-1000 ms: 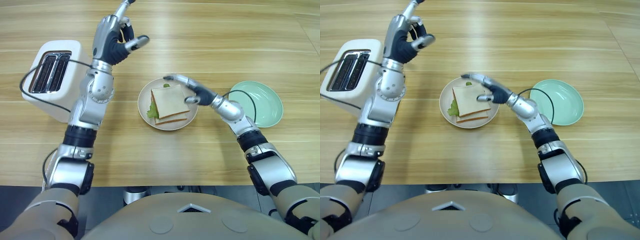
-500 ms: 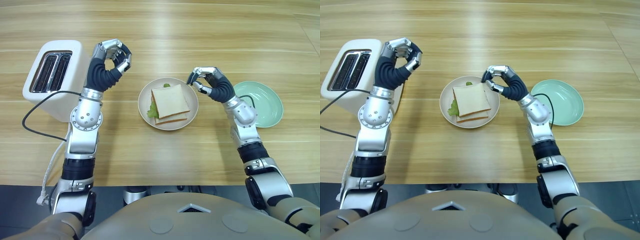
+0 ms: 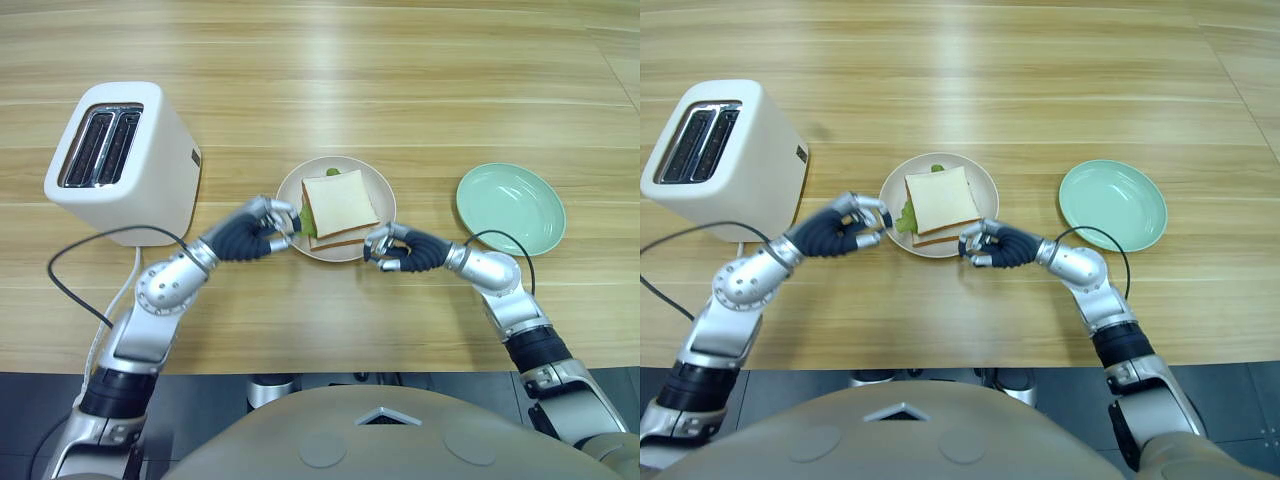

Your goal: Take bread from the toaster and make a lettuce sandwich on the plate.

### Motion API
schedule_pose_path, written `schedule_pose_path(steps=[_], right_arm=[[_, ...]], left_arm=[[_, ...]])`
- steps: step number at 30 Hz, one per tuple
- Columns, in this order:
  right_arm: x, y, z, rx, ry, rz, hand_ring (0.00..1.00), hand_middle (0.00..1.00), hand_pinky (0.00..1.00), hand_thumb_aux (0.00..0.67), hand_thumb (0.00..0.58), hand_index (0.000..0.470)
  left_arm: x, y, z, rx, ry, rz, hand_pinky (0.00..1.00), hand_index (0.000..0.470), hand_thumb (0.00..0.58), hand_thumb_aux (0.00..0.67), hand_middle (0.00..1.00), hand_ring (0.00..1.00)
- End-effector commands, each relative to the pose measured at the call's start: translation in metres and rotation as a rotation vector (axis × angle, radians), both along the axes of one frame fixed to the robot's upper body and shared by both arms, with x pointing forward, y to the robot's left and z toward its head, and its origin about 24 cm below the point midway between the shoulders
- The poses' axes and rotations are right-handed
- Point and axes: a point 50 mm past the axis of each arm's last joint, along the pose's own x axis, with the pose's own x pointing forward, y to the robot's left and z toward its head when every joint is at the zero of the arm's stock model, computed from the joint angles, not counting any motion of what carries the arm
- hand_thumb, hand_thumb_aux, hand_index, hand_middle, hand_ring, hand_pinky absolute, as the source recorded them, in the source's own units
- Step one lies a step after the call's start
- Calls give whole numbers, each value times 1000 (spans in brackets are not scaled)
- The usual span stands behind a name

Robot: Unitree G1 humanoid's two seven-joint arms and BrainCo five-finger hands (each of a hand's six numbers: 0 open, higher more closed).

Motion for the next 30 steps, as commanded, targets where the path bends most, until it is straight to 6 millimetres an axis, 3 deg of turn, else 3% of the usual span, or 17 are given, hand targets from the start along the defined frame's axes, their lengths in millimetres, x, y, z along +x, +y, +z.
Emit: schedule_pose_path(steps=[1, 7, 13, 21, 30], right_arm=[[-7, 0, -8, -99, 8, 33, 1000, 1000, 1000, 670, 580, 460], [-16, 1, -18, -205, 25, 97, 1000, 1000, 1000, 670, 580, 460], [-10, 5, -23, -247, 6, 98, 1000, 1000, 1000, 670, 580, 460], [16, 8, -25, -299, -57, 81, 1000, 1000, 1000, 670, 580, 460], [49, 19, -31, -307, -39, 52, 1000, 1000, 1000, 670, 580, 460]], left_arm=[[-12, -3, -17, 101, 73, -84, 1000, 460, 580, 670, 1000, 1000], [-22, -9, -35, 189, 121, -157, 1000, 460, 580, 670, 1000, 1000], [-6, -4, -52, 337, 57, -160, 1000, 460, 580, 670, 1000, 1000], [20, -6, -70, 426, 1, -169, 1000, 460, 580, 670, 1000, 1000], [48, -16, -75, 361, -3, -154, 1000, 460, 580, 670, 1000, 1000]])
